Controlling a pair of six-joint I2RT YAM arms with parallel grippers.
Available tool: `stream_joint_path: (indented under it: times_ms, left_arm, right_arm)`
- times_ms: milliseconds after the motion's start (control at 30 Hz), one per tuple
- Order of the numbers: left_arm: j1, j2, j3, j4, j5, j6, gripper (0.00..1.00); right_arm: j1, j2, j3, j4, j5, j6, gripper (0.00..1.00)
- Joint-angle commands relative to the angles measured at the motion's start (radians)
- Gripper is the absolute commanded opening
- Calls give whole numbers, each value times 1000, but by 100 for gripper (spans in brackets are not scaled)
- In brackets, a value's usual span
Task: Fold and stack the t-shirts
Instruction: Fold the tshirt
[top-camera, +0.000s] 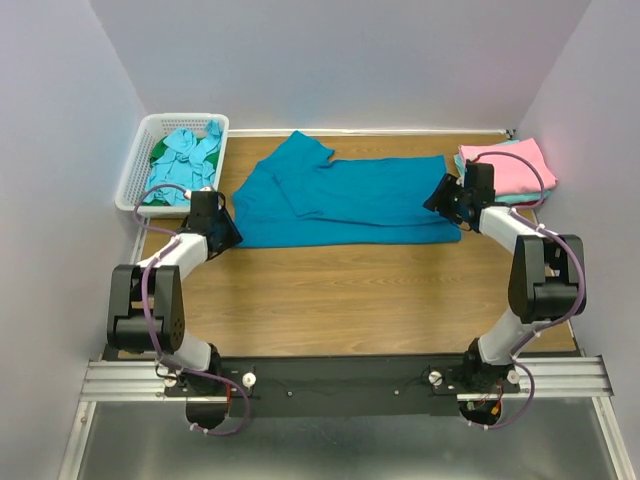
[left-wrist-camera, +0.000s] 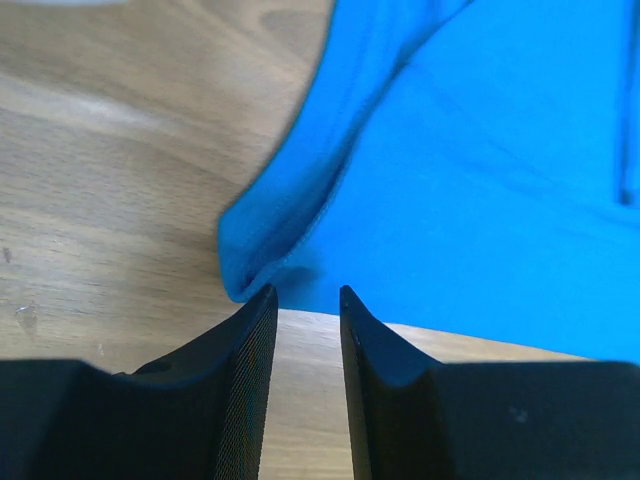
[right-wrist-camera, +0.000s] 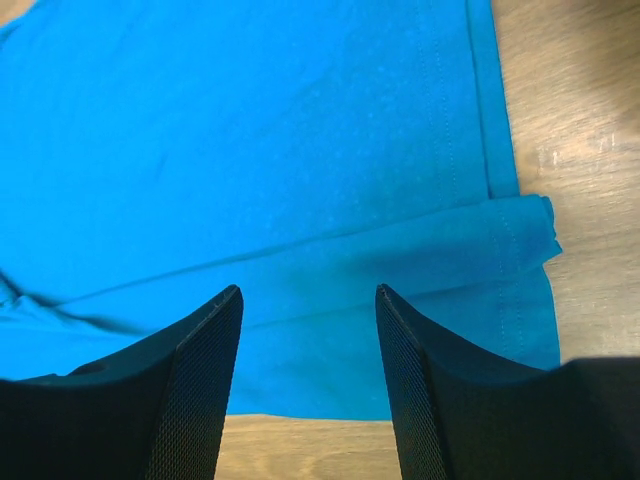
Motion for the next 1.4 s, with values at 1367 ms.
stream_joint_path:
  times_ms: [1367]
  left_arm:
    - [-16, 70, -24, 45, 78, -40, 39]
  right_arm:
    - [-258, -282, -358, 303, -359, 235, 52]
